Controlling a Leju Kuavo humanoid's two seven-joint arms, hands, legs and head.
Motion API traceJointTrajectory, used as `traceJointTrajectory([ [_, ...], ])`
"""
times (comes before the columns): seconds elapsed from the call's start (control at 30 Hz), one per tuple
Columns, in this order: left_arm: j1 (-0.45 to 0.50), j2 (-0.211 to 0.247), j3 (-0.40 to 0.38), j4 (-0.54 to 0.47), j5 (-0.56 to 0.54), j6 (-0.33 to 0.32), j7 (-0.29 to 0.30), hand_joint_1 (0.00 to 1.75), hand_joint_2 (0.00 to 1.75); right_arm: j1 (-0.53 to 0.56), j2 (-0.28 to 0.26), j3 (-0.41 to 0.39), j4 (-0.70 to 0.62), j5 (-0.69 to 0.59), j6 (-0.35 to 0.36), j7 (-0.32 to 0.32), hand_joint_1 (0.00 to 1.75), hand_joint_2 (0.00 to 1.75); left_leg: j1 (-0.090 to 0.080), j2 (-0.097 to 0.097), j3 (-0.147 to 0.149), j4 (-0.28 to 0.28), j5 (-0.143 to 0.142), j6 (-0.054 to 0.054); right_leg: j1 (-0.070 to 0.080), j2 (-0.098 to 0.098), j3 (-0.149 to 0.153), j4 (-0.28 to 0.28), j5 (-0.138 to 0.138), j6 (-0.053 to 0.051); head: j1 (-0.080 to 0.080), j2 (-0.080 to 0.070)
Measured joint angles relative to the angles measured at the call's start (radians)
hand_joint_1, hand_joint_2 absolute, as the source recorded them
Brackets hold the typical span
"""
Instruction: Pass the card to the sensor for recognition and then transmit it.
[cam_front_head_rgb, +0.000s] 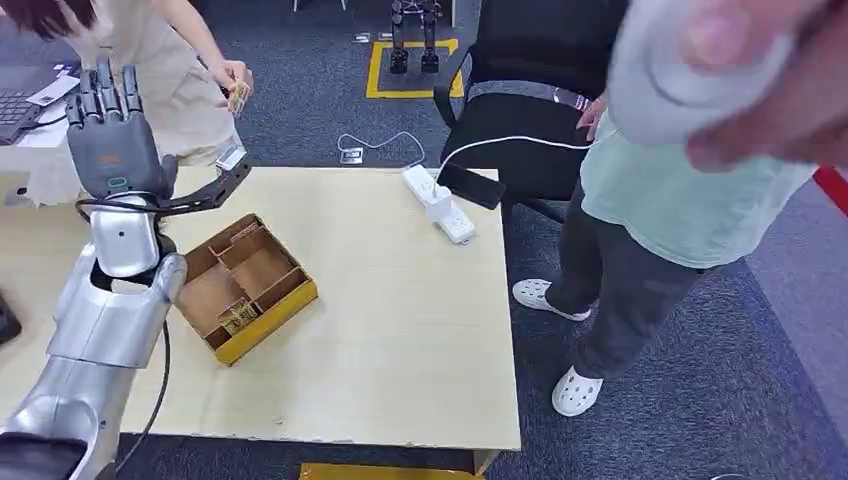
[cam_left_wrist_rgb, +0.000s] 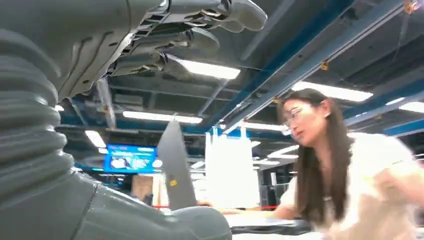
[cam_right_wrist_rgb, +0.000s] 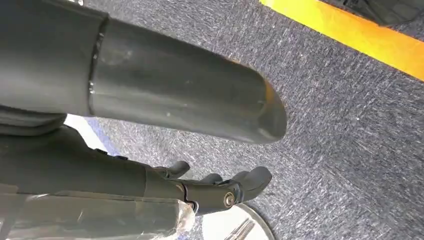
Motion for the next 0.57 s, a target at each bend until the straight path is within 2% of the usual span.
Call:
traceJointTrajectory([
  [0.17,0.053,0.102,0.103,0.065,0.0,0.06,0.0,0.0,1.75,0.01,0.0,-0.018,0.0,0.0,-0.007,-0.005,0.0,0.0,0.0,0.003,0.0,-0.001,-0.001,-0.001,0.0,0.003,-0.001,0.0,-0.001,-0.001,0.0,0.0],
  [0.23,0.086,0.134,0.176,0.1,0.0,0.1,-0.032,0.0,1.75,0.016,0.0,-0.024,0.0,0.0,-0.015,-0.009,0.0,0.0,0.001,0.003,0.0,-0.001,-0.001,-0.001,0.001,0.003,-0.002,0.0,-0.001,-0.001,0.0,0.0],
  [0.37,0.157,0.194,0.284,0.163,0.0,0.149,-0.034,0.0,1.75,0.021,0.0,-0.037,0.0,-0.001,-0.022,-0.018,0.0,0.0,0.001,0.004,-0.001,-0.002,-0.001,-0.001,0.001,0.004,-0.002,0.0,-0.001,-0.001,0.0,0.0],
  [0.5,0.242,0.249,0.432,0.251,0.0,0.221,-0.081,0.0,1.75,0.026,0.0,-0.054,0.0,-0.002,-0.037,-0.019,0.0,0.0,0.001,0.006,0.0,-0.002,-0.002,-0.002,0.001,0.006,-0.002,0.0,-0.002,-0.002,0.0,0.0],
  [0.57,0.29,0.271,0.537,0.304,0.0,0.278,-0.134,0.0,1.75,0.028,-0.002,-0.067,0.002,-0.001,-0.041,-0.018,0.0,0.0,0.001,0.006,0.0,-0.002,-0.002,-0.003,0.001,0.007,-0.002,0.0,-0.002,-0.002,0.0,0.0],
])
